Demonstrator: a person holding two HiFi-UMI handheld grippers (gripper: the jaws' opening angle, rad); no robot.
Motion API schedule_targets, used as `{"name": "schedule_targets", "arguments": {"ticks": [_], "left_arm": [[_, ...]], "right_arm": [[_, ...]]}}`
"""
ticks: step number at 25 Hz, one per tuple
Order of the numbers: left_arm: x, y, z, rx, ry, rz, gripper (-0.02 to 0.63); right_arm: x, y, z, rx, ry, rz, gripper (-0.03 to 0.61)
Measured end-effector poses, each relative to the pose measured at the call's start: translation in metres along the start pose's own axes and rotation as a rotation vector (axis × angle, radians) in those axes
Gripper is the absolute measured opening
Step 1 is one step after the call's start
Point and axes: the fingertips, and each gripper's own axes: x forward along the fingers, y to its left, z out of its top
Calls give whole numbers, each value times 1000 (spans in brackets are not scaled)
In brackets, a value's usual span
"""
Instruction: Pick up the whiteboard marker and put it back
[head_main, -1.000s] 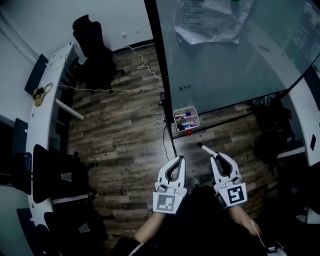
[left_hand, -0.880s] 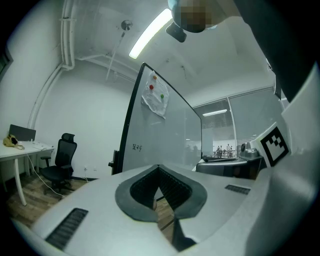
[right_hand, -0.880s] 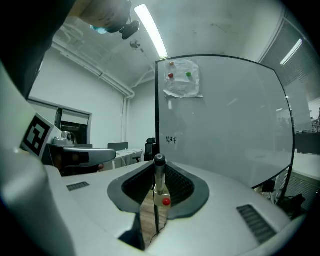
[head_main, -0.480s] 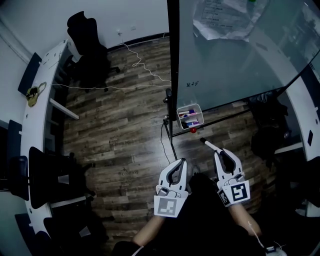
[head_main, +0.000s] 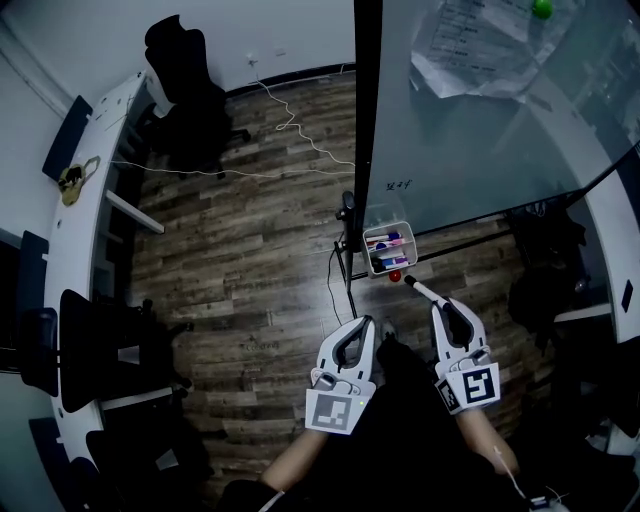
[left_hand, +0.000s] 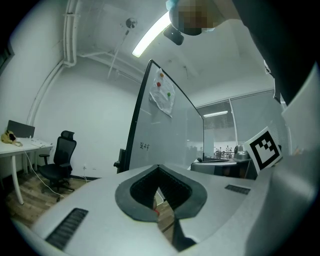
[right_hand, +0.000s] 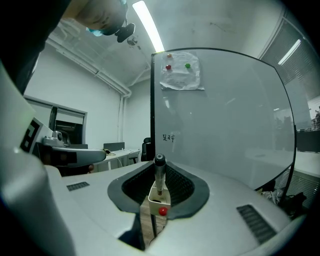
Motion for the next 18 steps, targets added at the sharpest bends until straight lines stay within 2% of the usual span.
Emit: {"name": "schedule_targets", "arguments": {"ticks": [15,18], "left_arm": [[74,23,-1,19,30,12,2],[85,29,-1,9,28,23,2]], "right_arm": [[83,-40,-6,18,14,51,80],[92,-46,-16,17,48,60,80]]}}
